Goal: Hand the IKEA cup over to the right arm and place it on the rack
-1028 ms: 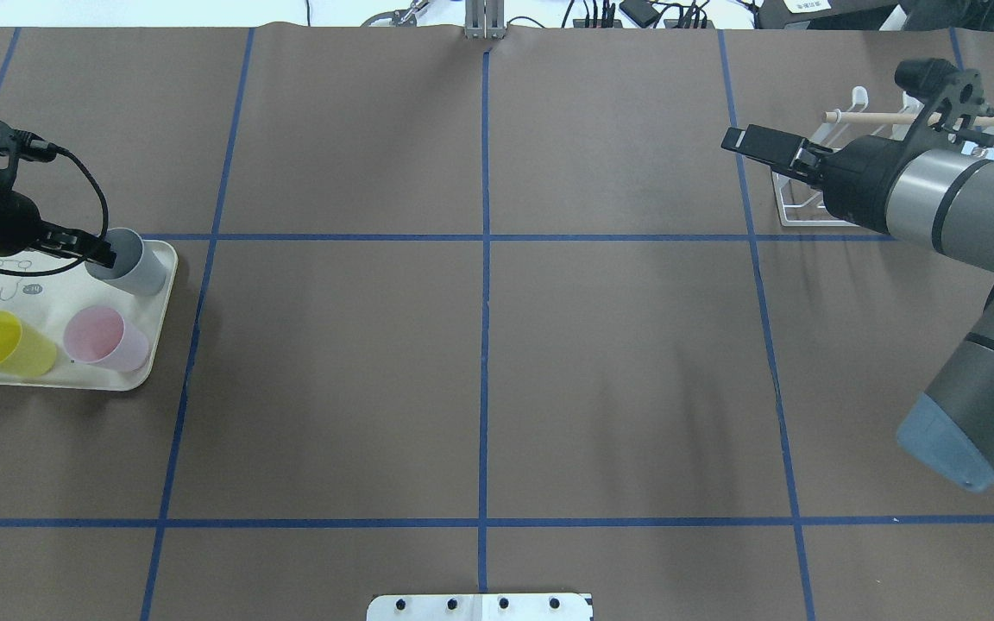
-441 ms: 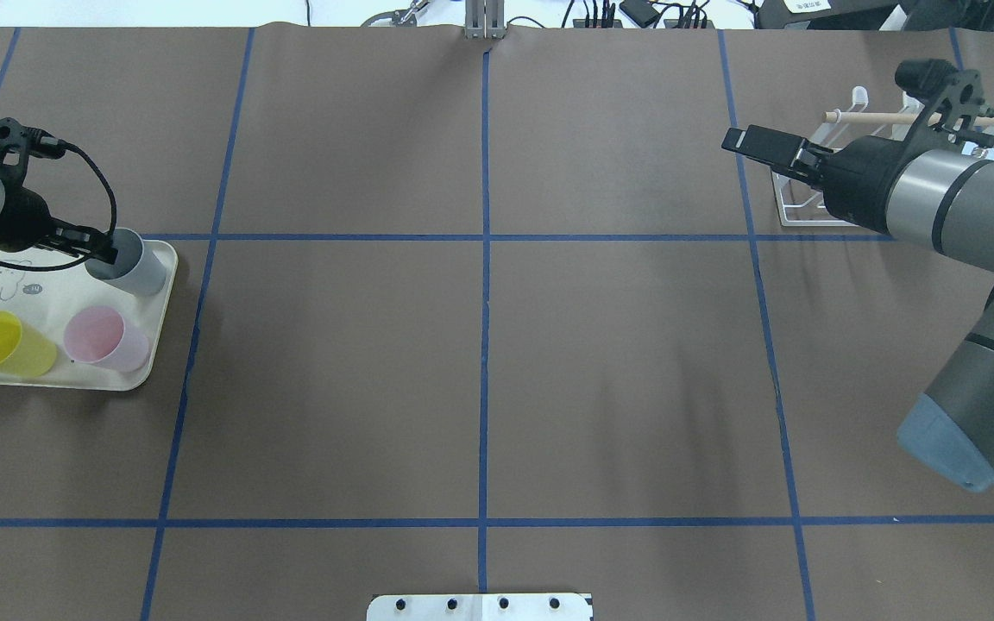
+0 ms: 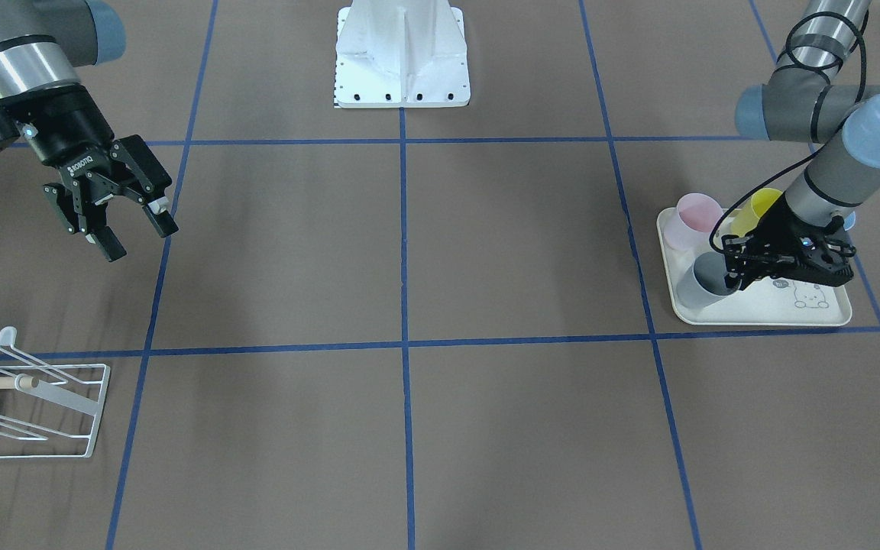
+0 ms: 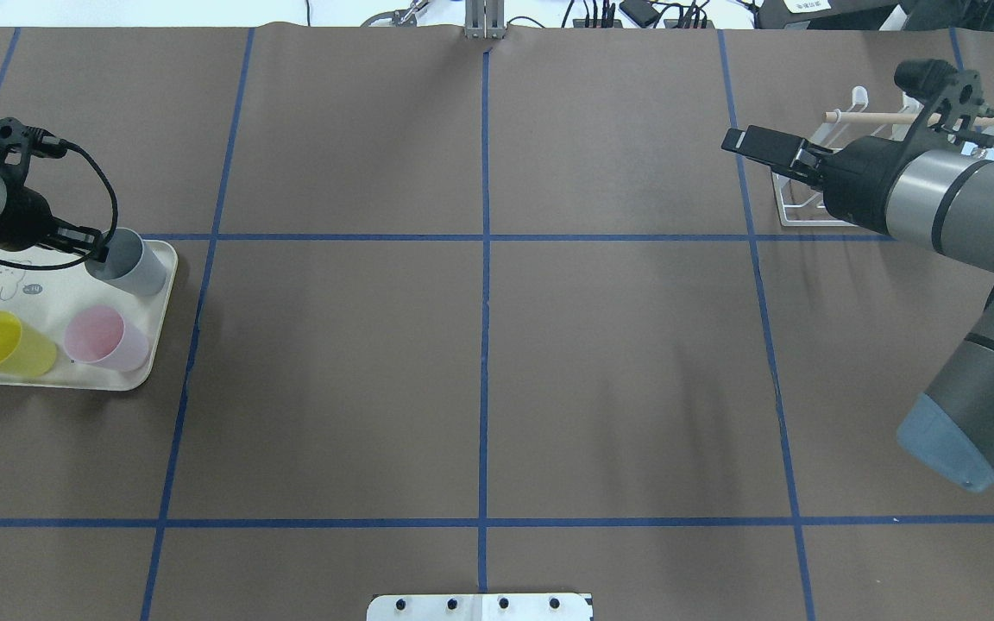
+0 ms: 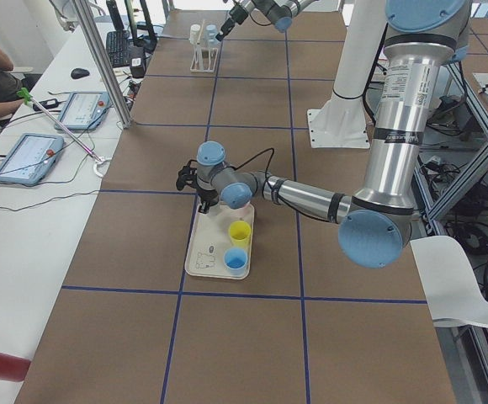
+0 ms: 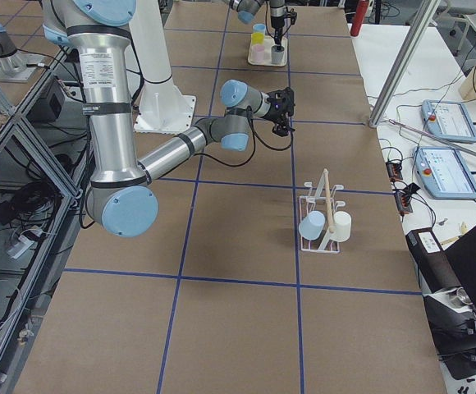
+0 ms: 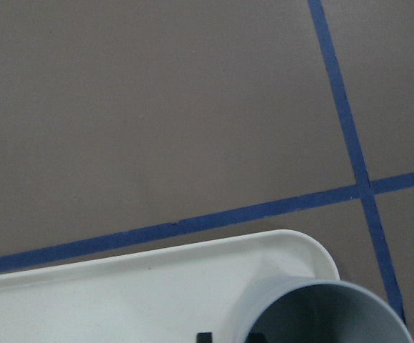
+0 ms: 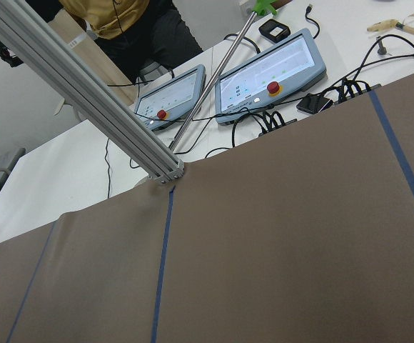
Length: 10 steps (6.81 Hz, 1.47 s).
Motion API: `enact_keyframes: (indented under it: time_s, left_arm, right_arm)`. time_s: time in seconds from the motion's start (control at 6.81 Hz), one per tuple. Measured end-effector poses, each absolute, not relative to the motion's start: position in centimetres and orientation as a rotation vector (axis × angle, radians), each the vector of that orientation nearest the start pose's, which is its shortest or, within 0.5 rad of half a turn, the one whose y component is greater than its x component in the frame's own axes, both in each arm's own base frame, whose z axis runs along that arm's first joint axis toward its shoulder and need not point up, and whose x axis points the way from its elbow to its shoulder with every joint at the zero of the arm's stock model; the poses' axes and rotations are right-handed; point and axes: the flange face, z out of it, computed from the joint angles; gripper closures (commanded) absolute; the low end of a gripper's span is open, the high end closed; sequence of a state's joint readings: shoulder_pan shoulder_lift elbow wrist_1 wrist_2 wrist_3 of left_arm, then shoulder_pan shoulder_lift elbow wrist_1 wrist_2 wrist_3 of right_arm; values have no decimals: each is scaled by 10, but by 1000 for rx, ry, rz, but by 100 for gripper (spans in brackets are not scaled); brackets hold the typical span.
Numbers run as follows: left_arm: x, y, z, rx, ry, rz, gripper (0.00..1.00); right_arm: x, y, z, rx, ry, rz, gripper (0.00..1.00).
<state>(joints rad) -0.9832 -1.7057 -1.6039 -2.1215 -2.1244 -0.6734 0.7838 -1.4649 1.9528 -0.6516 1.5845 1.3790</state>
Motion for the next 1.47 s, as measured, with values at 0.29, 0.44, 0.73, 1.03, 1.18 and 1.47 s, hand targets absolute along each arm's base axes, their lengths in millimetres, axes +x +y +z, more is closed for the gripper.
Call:
enact_keyframes:
  time_s: [0.29,0.44,0.73,1.03,1.18,1.47]
  left_arm:
    - [232,-529,510,268,837,88,100]
    - [201,-539,502,280,822,32,100]
    - [143,-556,468,328,814,-77,100]
    - [134,-581,397,365,900,-242,100]
    - [143,-591,353,350,987,-377,100]
    - [185,-581,291,285,1250,-597,100]
  right_arm:
    - [-265,-450,318,658,-1266,480,0]
    - [-264,-450,317,659,-1268,479,0]
    - [-264,-448,313,650,-1285,487,0]
    - [-265,-448,303,628,-1320,512,0]
    - [-266,-448,296,609,-1348,539,0]
    - [-269,-450,280,561,-1409,604,0]
